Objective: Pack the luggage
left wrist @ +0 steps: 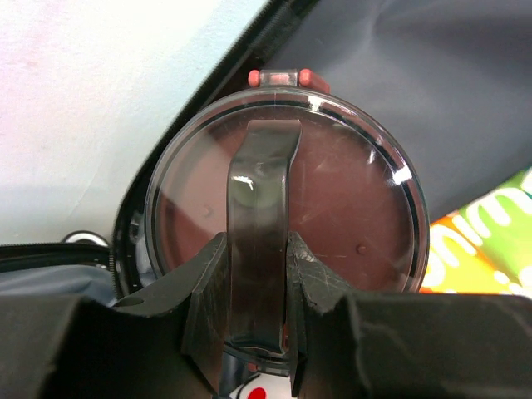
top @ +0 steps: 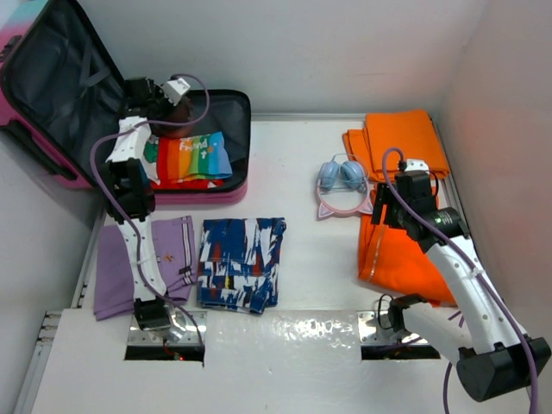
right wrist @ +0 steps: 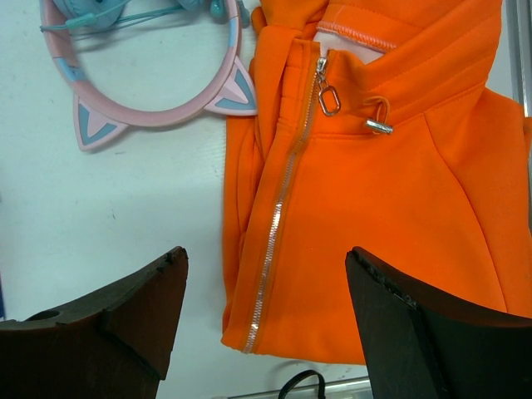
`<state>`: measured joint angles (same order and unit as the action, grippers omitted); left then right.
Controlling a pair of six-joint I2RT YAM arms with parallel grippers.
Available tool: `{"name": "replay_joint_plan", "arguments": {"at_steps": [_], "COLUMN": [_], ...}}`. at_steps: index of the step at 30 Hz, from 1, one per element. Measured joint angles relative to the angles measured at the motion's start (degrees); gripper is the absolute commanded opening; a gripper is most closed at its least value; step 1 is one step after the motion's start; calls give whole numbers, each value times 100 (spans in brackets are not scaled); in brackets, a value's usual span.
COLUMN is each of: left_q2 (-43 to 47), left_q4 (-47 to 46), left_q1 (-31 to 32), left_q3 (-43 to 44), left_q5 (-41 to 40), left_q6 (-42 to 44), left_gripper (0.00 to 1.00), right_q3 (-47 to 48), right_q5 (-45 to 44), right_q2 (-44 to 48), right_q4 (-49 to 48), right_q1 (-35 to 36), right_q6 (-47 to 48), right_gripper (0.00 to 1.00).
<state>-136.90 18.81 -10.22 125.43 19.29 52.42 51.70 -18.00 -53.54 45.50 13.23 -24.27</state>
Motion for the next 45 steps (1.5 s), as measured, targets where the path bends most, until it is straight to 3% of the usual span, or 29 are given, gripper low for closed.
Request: {"name": "replay_joint_plan", "arguments": {"at_steps": [17, 20, 21, 24, 25, 33, 37, 41, 45], "left_q2": [46, 50, 50, 50, 50, 330, 739, 1480, 2100], "left_q4": [638, 693, 693, 527, 415, -229, -466, -743, -916], "left_q1": [-114, -103, -101, -92, -92, -92, -92, -94, -98], "left_q3": [-22, -22, -24, -28, -33, -341, -584, -1110, -1427], "left_q5": [907, 885, 863, 656, 546, 186, 398, 772, 1032], "left_q6": [195, 323, 326, 260, 203, -468, -811, -990, -1198], "left_gripper": [2, 30, 57, 92, 98, 100, 100, 100, 100], "right_q3": [2, 2, 2, 2, 2, 2, 35, 42, 210], "right_q5": [2, 9, 13, 26, 31, 197, 240, 223, 146], "right_q2": [33, 33, 33, 33, 33, -26, -389, -988, -1755], "right_q4": [28, 28, 28, 28, 28, 0, -79, -426, -837], "right_q1": [0, 0, 0, 0, 0, 0, 0, 0, 0], "right_q6": [-61, -61, -61, -61, -61, -81, -76, -94, -131], "right_gripper": [76, 77, 77, 77, 77, 76, 62, 35, 36]}}
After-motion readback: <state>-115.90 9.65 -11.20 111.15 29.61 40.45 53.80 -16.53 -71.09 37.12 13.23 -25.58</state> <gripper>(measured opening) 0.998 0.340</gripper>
